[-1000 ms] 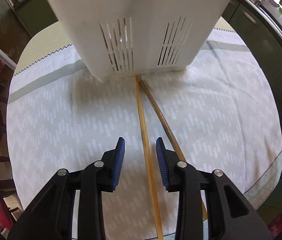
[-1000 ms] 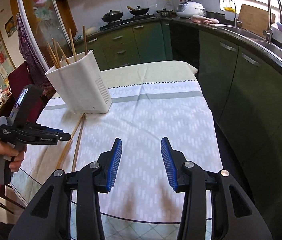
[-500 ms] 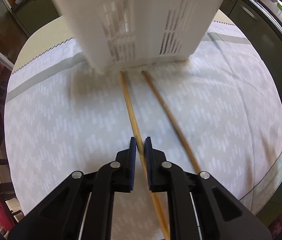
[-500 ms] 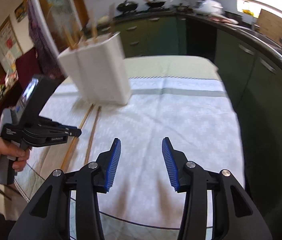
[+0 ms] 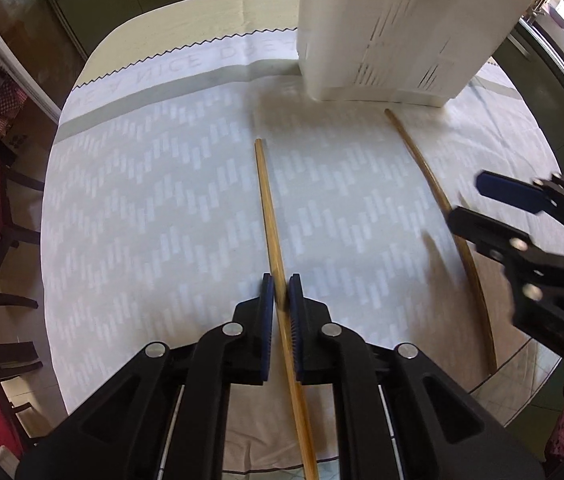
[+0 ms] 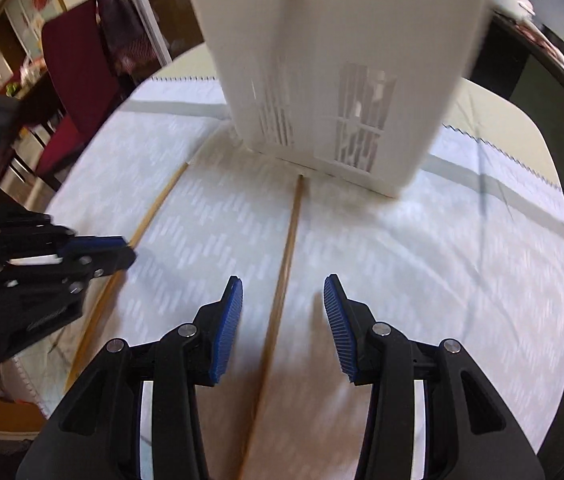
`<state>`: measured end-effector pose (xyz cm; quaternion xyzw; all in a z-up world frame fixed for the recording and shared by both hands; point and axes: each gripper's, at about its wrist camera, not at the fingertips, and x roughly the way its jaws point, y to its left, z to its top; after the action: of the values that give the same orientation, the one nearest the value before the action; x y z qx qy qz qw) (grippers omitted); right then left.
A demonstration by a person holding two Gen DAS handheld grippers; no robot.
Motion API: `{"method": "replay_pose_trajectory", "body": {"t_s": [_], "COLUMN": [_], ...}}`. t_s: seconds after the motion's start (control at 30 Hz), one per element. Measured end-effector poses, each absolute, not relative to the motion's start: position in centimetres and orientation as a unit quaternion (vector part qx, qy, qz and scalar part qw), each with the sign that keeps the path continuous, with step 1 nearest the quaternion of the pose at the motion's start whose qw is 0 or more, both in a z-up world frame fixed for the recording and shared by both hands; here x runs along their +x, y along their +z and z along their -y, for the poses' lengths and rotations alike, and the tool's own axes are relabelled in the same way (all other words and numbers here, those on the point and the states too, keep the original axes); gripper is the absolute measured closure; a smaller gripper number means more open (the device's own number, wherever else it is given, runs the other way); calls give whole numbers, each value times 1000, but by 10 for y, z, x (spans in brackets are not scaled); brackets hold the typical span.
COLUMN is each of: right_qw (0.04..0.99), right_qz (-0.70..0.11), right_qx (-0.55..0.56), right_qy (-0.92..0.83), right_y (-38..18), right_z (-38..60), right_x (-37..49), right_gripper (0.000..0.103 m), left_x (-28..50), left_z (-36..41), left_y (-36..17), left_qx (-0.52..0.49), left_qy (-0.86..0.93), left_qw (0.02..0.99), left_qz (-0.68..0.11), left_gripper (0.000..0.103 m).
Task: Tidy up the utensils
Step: 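Grasp a chopstick with the left tool while the right tool grasps the last one, then lift both chopsticks upright and carry them toward the white holder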
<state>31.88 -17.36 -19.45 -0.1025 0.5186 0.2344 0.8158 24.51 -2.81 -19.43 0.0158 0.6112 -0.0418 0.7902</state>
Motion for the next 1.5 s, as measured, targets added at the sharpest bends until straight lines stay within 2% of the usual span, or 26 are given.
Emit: {"method": "replay_pose_trajectory", "body": {"t_s": [0.23, 0.33, 0.37, 0.4, 0.47, 0.53, 0.57, 0.6, 0.63, 0.7, 0.8, 1.07, 1.5], "right_qw": [807, 805, 806, 806, 806, 806, 806, 806, 807, 807, 805, 823, 872], "right_qz": [-536, -539, -539, -538, -538, -540, -540, -539, -536, -534, -539, -517, -426], "right_qx": [-138, -133, -132, -133, -130, -126, -125, -128, -132, -138, -123, -80, -30], "right_qy": [206, 206, 207, 209, 212, 208, 208, 208, 210, 211, 217, 222, 241], "right_y": [-207, -214, -215, -216, -219, -218, -217, -217, -217, -217, -216, -192, -109], "right_z": [151, 147, 147, 147, 145, 152, 155, 157, 157, 158, 166, 200, 258], "right_x": [327, 329, 330, 331, 332, 335, 335, 334, 332, 331, 332, 324, 264], "right_gripper": [61, 62, 62, 64, 68, 86, 93, 94, 96, 96, 96, 96, 96], "left_x": [246, 259, 260, 262, 265, 266, 267, 267, 270, 275, 281, 289, 246], "left_z": [27, 26, 25, 26, 33, 38, 38, 39, 46, 50, 48, 36, 9], "left_y": [-192, -186, -185, -184, -184, -186, -186, -186, -189, -189, -189, -177, -90], "left_qx": [5, -19, -28, -29, -24, -10, -7, -2, 3, 15, 11, 4, -8], "left_qy": [-44, -53, -56, -55, -51, -45, -44, -42, -40, -36, -37, -41, -68], "left_qw": [789, 783, 780, 778, 778, 781, 782, 782, 783, 785, 784, 794, 849], "left_qz": [-613, -620, -623, -625, -625, -623, -622, -621, -621, -618, -620, -607, -525], "left_gripper": [93, 81, 73, 63, 57, 57, 57, 57, 62, 84, 96, 97, 97]}}
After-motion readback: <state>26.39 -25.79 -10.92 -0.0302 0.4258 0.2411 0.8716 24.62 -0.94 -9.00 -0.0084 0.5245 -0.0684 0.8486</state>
